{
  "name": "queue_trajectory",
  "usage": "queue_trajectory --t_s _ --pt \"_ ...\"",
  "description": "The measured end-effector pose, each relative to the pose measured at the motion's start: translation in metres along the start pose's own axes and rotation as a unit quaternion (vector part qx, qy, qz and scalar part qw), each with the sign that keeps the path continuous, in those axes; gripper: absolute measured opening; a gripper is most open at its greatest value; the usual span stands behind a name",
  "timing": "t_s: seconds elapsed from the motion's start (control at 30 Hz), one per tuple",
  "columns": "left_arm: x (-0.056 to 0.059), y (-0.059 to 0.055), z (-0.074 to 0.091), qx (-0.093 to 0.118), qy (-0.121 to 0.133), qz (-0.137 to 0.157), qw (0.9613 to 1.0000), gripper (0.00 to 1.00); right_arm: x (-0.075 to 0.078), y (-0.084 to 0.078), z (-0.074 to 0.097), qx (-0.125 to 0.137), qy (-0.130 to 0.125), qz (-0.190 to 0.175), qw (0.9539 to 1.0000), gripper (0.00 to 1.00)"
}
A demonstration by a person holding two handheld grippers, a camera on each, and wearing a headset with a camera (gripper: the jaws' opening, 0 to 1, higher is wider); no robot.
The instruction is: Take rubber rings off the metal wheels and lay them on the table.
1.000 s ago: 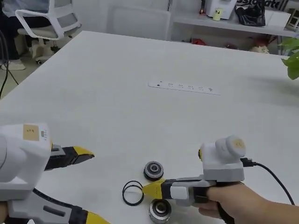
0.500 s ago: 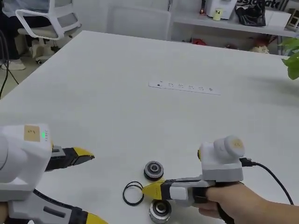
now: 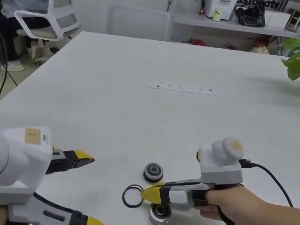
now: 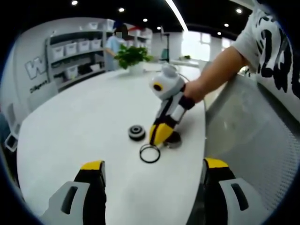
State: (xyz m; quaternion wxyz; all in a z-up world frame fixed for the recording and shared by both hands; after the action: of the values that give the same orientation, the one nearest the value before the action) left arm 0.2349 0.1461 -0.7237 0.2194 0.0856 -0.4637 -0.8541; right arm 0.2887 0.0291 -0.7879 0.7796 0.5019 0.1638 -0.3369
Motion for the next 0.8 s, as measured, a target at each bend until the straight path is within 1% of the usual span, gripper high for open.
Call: queue_trajectory --t_s 0.23,0.33,0.57,0.8 --pt "0.0003 0.0012 -0.0009 -0.002 -0.002 -0.002 1.0 0.86 -0.0008 -0.0003 0.0011 -0.002 -0.004 0.006 1.0 0.14" --pt "0.0006 0.0015 -0.0006 -0.003 -0.002 -0.003 1.0 0.86 -0.0027 -0.0004 0.0018 -0.004 -0.004 0.014 0.9999 0.15" --pt "-0.0006 0.0023 0.0007 -0.001 0.001 -0.004 1.0 0.86 -0.0035 0.003 0.0048 0.002 -0.007 0.017 0.9998 0.19" --pt "-0.0039 0.0025 0.0023 0.002 0.008 0.001 1.0 0.86 -0.0065 0.0074 0.0087 0.007 -0.006 0.024 0.9997 0.21"
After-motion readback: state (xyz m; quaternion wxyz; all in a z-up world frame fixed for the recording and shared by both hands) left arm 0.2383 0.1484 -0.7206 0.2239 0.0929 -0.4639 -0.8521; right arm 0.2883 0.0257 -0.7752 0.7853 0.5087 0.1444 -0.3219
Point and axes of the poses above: the centre of the closed fingertips' face, and the gripper's own axes: z roughly backward along the fingers, x roughly to its right, y roughly out of its top, the point moved 4 cm from there along z, roughly backward along the fingers, and after that the axes turned 4 degrees about -y, right-handed, at the moved point
